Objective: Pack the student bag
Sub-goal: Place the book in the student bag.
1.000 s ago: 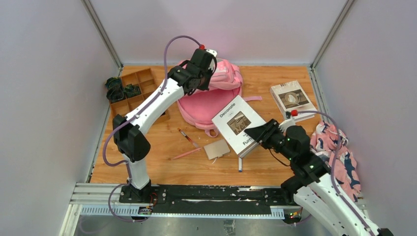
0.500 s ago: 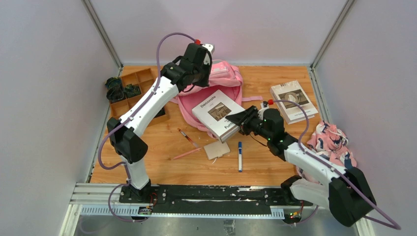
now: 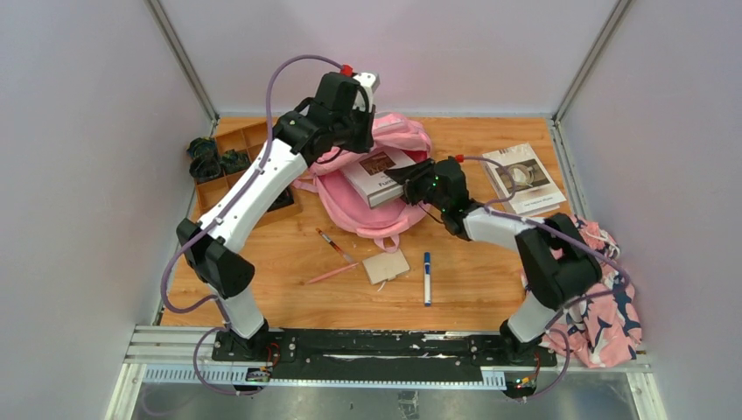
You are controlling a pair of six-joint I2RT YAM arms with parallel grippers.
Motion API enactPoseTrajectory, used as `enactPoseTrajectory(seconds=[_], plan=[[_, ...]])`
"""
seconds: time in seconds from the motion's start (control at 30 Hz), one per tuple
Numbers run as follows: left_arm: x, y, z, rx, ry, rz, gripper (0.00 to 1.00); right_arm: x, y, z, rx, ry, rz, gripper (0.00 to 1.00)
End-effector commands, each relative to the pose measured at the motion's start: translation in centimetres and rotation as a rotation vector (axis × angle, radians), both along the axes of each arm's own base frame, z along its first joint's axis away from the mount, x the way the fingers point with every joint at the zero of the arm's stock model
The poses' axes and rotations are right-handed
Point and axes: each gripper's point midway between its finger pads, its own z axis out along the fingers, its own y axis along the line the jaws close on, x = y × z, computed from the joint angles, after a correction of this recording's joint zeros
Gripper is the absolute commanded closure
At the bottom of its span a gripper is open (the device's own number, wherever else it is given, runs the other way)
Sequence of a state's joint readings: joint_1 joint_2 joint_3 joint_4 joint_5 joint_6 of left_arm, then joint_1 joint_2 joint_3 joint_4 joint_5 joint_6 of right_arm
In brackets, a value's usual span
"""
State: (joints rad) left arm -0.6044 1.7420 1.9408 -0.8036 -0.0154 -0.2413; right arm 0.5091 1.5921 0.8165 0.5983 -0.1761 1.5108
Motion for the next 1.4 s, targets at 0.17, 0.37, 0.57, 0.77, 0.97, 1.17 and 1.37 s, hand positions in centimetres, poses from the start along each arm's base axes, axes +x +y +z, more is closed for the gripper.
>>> enactPoseTrajectory(seconds=[0.17, 0.37, 0.57, 0.77, 0.97, 1.17, 1.37], plan=[[-2.2, -0.1, 3.5, -0.060, -0.093, -0.104, 1.00, 9.4, 2.2, -0.2, 0.019, -0.067, -0.167, 0.77], [-2.3, 0.4, 2.3, -0.038, -0.075, -0.084, 1.00, 10.7, 3.6, -2.7, -0.048, -0.022, -0.186, 0.52], [-2.1, 0.2, 0.8, -0.044, -0.055, -0.082, 1.00, 7.9, 4.6, -4.6, -0.027, 0.057, -0.129, 0.04], [-1.3, 1.3, 0.4, -0.048, -0.054, -0.044, 1.00, 4.3, 4.5, -3.6, -0.013, 0.042, -0.044, 0.01], [-0.4, 2.7, 0.2, -0.078, -0.072, 0.011, 1.00, 0.1, 4.5, -2.0, -0.097, -0.008, 0.075, 0.00], [-0.3, 3.7, -0.2, -0.071, -0.066, 0.033, 1.00, -5.7, 3.8, -2.1, -0.193, -0.049, 0.251, 0.00], [-0.2, 3.5, -0.5, -0.096, -0.064, 0.030, 1.00, -11.5, -1.4, -1.9, -0.466, -0.133, 0.354, 0.00]])
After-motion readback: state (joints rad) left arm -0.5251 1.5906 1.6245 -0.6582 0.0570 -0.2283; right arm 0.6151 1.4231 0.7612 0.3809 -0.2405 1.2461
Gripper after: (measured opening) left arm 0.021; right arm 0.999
